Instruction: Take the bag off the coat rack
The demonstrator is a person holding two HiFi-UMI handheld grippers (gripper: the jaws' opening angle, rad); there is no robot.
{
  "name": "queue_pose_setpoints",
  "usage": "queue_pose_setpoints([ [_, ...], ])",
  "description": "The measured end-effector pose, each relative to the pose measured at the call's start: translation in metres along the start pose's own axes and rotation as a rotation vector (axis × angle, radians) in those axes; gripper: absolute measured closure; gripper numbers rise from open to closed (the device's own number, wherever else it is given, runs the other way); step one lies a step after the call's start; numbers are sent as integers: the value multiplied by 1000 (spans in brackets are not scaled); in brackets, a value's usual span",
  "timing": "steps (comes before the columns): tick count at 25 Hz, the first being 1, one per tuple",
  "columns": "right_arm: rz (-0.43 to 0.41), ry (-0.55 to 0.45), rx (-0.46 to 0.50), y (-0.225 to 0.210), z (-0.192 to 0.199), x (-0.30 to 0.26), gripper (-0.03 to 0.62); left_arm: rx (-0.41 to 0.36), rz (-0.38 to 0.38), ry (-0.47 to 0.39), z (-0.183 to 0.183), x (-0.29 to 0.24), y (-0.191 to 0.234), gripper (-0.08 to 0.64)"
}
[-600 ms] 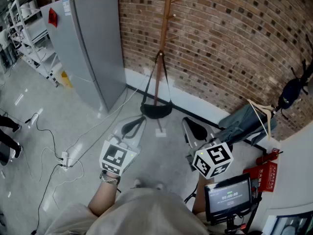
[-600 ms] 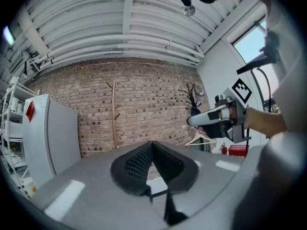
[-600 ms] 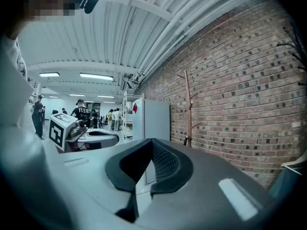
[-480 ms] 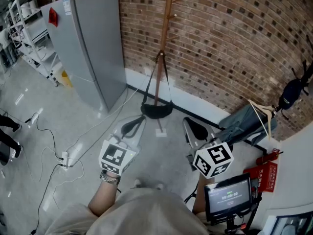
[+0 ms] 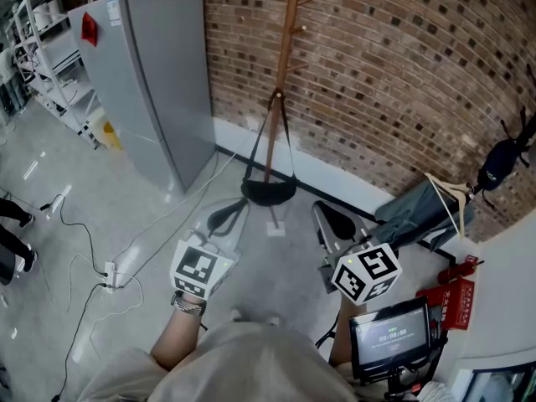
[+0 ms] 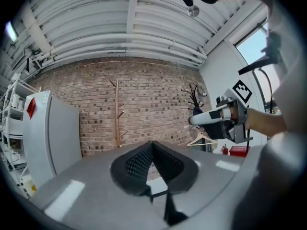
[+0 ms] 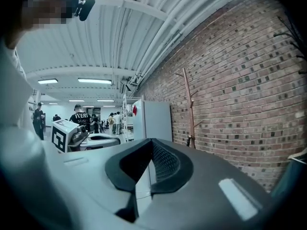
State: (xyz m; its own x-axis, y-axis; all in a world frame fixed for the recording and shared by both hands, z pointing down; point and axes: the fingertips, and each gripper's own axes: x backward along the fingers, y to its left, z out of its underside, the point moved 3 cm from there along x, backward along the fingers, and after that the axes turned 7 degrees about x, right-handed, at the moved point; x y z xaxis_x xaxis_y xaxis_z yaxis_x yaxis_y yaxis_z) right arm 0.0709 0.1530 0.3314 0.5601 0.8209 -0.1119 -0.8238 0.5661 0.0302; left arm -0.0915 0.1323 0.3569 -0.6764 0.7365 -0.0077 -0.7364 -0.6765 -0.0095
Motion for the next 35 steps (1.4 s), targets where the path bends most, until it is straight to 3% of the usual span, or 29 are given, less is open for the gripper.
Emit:
queue_pose_setpoints([
  [17, 72, 26, -16, 9, 11, -51, 589, -17, 50, 8, 8, -5, 46, 560],
  [35, 57, 30, -27, 5, 16, -86, 589, -20, 61, 39, 21, -23, 75, 560],
])
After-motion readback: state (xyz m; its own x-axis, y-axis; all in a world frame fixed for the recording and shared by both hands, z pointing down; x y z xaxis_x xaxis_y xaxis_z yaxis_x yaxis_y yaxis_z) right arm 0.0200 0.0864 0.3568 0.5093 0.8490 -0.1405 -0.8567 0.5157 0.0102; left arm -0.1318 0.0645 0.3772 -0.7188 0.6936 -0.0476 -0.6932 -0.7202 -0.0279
